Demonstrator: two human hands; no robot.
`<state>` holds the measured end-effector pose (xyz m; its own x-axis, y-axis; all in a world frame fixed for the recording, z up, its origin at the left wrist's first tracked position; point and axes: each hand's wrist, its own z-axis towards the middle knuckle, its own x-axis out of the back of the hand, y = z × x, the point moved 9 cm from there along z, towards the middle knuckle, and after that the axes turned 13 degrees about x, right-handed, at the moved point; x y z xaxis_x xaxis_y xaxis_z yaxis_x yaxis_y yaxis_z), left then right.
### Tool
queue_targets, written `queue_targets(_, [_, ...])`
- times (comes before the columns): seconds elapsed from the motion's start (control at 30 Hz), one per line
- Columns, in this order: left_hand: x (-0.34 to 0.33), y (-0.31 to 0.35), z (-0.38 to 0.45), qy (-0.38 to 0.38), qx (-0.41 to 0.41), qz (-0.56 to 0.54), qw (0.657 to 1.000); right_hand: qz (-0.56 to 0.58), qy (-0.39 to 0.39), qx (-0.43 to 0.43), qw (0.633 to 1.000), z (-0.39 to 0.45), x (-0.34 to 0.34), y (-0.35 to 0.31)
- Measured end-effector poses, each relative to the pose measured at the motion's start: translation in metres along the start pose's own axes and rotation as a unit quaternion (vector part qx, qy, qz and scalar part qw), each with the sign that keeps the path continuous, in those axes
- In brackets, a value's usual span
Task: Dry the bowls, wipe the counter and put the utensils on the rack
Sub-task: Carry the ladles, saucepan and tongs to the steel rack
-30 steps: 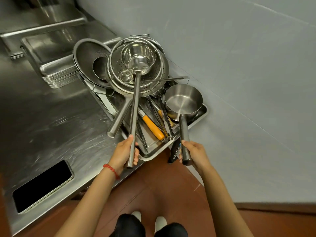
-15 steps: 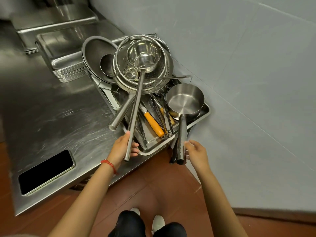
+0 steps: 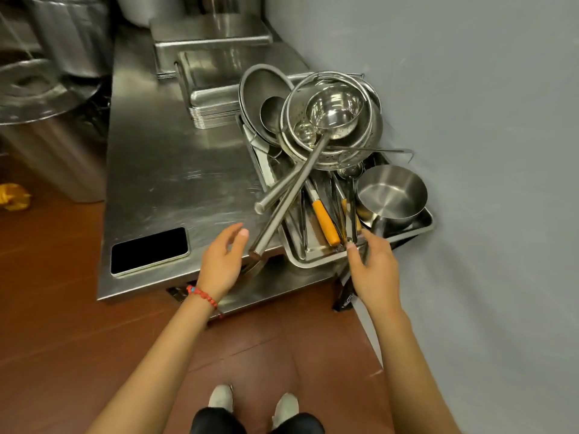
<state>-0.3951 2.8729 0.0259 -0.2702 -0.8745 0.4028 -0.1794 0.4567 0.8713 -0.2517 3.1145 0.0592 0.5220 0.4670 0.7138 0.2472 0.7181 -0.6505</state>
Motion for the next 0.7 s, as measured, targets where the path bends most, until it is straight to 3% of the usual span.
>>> queue_targets(0.1, [0.039,0.008,-0.018,0.071,-0.073,0.119,0.988,0.011,-0.018,0.05,0.999,0.0,-0.012,-0.038])
queue_targets(0.2, [0.078,0.0,-0.027,0.117,-0.097,0.206,0.967,0.014,-0.052,0.079,0.995,0.001,-0.034,-0.075])
queue_targets(0.4, [0.186,-0.057,-0.045,0.189,-0.063,0.282,0.939,0.005,-0.094,0.155,0.984,-0.013,-0.099,-0.173])
queue_targets(0.7, [0.378,-0.183,-0.089,0.279,0.041,0.308,0.909,0.006,-0.227,0.262,0.938,-0.093,-0.263,-0.34])
